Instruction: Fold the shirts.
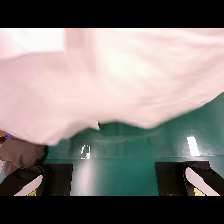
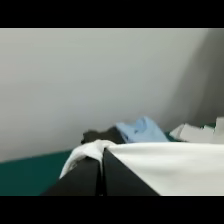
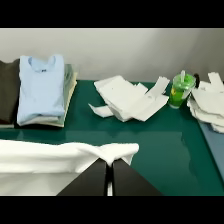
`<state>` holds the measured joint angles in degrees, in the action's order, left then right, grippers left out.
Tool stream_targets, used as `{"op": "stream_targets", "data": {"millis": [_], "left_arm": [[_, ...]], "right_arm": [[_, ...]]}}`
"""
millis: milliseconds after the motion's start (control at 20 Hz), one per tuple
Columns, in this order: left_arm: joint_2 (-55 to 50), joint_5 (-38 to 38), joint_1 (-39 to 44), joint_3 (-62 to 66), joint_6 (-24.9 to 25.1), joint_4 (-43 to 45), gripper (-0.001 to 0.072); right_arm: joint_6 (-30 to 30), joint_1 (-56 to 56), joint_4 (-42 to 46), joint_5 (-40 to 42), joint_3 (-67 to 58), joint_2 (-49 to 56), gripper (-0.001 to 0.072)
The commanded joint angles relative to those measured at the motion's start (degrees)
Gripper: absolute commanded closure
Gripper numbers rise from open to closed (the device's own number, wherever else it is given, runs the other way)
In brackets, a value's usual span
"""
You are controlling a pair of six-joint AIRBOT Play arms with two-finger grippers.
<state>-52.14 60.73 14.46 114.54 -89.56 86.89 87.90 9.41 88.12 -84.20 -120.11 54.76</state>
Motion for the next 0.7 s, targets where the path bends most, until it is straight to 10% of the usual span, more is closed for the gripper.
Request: {"op": "stream_targets", "data": {"millis": [0, 350, 650], "left_arm": [[-7.76, 9.55, -0.02, -6.60, -2.12, 4.35, 0.0678], [-33.42, 7.15, -0.09, -19.52, -3.43, 4.35, 0.0677], [-42.75, -3.17, -5.07, -19.45, -3.32, 0.46, 0.0678]], "right_arm": [[0.17, -1.01, -0.11, -2.01, 8.22, 4.66, 0.0697], [0.11, -5.81, 0.09, 0.94, 25.11, 26.18, 0.0697], [0.11, -3.78, -0.09, 2.56, 16.13, 42.10, 0.0697]]}}
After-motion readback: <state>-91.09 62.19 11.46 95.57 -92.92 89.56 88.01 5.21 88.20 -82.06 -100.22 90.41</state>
